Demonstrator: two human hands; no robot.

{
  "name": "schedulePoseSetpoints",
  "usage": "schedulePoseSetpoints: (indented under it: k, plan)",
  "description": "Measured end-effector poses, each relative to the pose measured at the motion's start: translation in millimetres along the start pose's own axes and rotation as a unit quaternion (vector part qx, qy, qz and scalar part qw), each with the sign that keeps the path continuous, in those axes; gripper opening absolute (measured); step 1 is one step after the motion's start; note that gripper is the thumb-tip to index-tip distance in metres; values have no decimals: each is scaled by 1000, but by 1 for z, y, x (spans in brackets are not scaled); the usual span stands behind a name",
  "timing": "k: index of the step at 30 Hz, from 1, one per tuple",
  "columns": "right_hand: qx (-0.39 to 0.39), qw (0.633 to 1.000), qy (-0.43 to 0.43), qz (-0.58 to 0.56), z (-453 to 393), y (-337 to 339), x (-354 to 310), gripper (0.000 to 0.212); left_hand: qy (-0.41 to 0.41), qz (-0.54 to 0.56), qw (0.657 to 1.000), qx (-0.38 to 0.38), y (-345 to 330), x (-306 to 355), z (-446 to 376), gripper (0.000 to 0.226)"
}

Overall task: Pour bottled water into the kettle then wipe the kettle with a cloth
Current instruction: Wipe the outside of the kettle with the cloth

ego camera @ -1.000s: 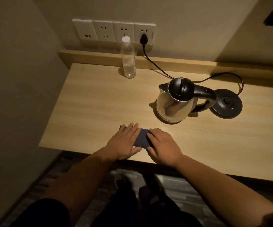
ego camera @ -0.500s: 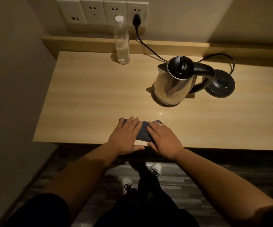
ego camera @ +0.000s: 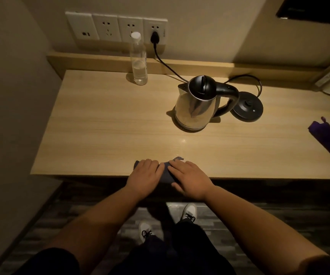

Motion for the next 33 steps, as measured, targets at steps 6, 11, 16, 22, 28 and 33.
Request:
schedulePoseSetpoints:
  k: [6, 11, 16, 22, 28, 33]
  plan:
    - [32, 998, 35, -45, -2, 43, 33, 58, 95, 119, 987, -49, 24, 0, -5, 68]
    - [170, 984, 41, -37, -9, 137, 90, 47, 277, 306, 907, 79, 64, 7, -21, 61]
    - [235, 971, 40, 23, -29, 219, 165, 43, 385, 405, 796, 232, 99, 23, -54, 54]
    - [1, 999, 30, -32, -62, 216, 215, 79, 434, 498, 682, 313, 111, 37, -84, 46]
    - [50, 991, 2, -122, -60, 195, 223, 71, 450, 509, 662, 316, 107, 36, -98, 44]
    - [85, 982, -45, -165, -66, 186, 209, 72, 451, 547, 623, 329, 109, 21, -119, 45]
Point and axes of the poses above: each hand's wrist, its own z-axis away from the middle knuckle, its own y-axis out of the back of the hand, x = y × z, the point moved 4 cm from there along -z, towards the middle knuckle, and after that the axes turned 4 degrees about z, right-handed, at the moved point
